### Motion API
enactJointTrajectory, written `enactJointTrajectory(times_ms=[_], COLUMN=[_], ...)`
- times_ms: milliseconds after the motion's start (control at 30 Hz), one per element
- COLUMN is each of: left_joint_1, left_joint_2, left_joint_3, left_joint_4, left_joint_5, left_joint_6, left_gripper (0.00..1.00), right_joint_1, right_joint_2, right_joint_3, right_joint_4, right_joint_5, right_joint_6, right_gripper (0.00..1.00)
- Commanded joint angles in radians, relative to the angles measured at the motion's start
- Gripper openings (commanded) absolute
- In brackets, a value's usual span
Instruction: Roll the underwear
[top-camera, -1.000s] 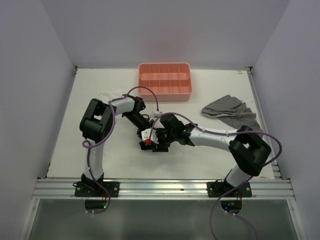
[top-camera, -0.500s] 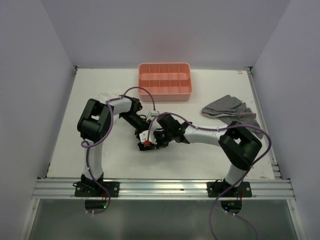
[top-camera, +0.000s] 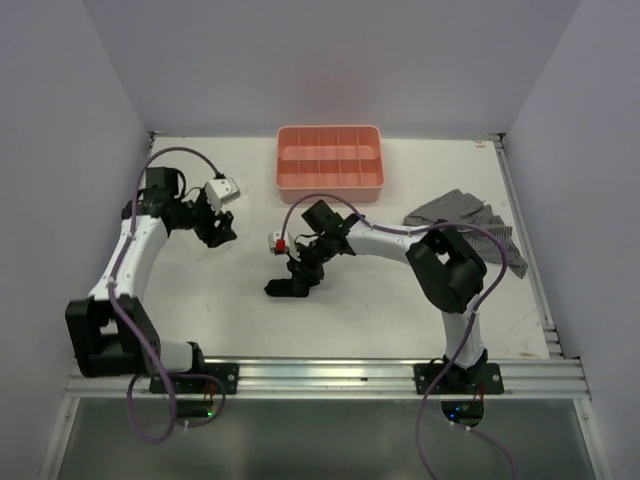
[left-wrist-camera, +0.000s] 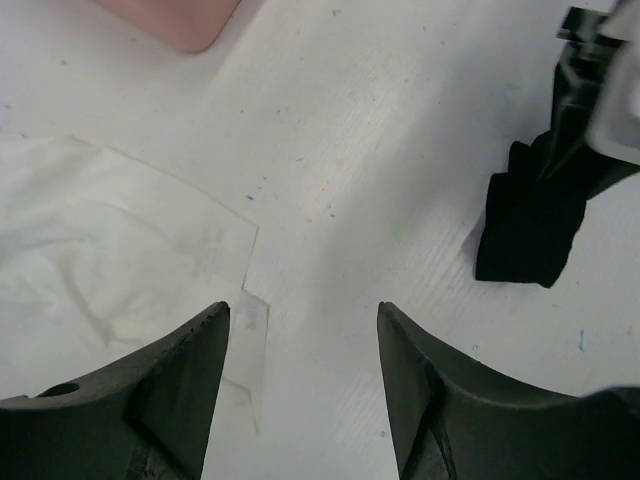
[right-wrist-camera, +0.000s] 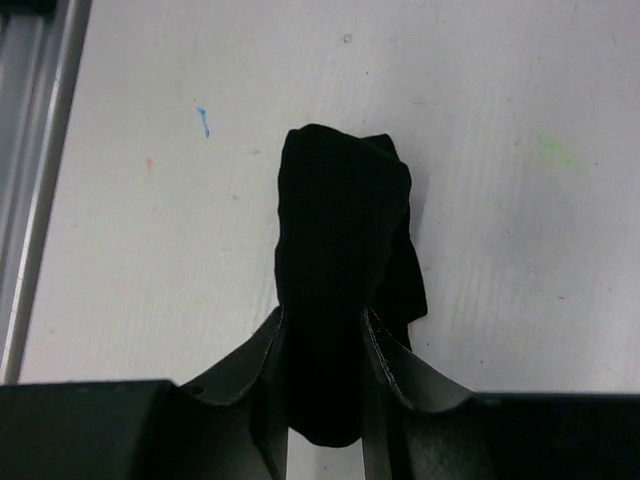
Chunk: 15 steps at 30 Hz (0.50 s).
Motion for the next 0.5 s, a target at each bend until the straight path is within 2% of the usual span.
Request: enactJointTrajectory(times_ms=[0,133,200,233,300,333,467], left_joint_1=[-0.007,-0.111,-0.223,-0.298,-0.378,-0.466,-0.651], left_joint_2=[-0.211,-0.399,-0.505,-0.536,-0.591,-0.596,-0.524], left_joint_3=[-0.113,-0.283,-0.384,-0.412,-0.481,-0.499,-0.549], left_joint_4=[-0.032,-0.092,-0.066,-0.049,0.027,0.090,0.257], left_joint_5=[-0.054,-0.154,-0.180,-0.202,-0.260,-0.290,-0.416], left_joint_6=[0.156,0.329,0.339,0.319,0.284,0.239,0.141], left_gripper=[0.64,0.65,0.66,0.68,0.70,0.71,0.71], right_joint_1=[-0.027,-0.054,-0.065,-0.069,-0.077,-0.080,-0.082], right_joint_2=[0.128,0.202,0.234,0.240,0.260,0.265,0.273], right_joint_3=[0.055,0.112,0.129,0.138,0.146,0.147,0.141], right_joint_4=[-0.208,-0.242,-0.248,-0.250,-0.253,-0.253,-0.236], right_joint_5=[-0.056,-0.101,-0.112,-0.122,-0.130,-0.138,-0.144], right_joint_6=[0.130,0.182,0.206,0.213,0.229,0.232,0.252], right_gripper=[0.00,0.00,0.00,0.00,0.00,0.00,0.00])
